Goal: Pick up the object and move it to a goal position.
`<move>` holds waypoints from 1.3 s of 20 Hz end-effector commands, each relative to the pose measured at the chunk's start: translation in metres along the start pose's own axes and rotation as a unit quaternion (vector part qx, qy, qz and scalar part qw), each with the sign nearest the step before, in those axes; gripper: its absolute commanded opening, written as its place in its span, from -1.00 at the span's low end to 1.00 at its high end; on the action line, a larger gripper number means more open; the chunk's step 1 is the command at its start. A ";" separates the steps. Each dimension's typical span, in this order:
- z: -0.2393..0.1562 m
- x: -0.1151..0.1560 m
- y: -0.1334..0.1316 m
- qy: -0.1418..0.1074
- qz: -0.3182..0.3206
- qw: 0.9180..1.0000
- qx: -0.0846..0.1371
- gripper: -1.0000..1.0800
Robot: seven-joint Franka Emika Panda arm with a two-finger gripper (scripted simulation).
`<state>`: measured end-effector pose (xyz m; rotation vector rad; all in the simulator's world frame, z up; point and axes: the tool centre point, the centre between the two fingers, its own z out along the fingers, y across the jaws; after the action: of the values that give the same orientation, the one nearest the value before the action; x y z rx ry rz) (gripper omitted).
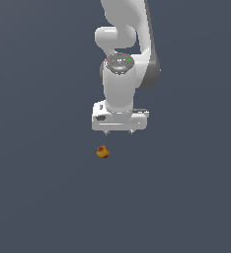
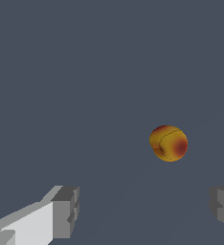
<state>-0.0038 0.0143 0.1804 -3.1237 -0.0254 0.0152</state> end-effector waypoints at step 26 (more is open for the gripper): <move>0.014 0.001 0.029 0.001 -0.037 0.999 -0.008 0.92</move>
<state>-0.0032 -0.0115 0.1705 -3.1358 -0.1051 0.0117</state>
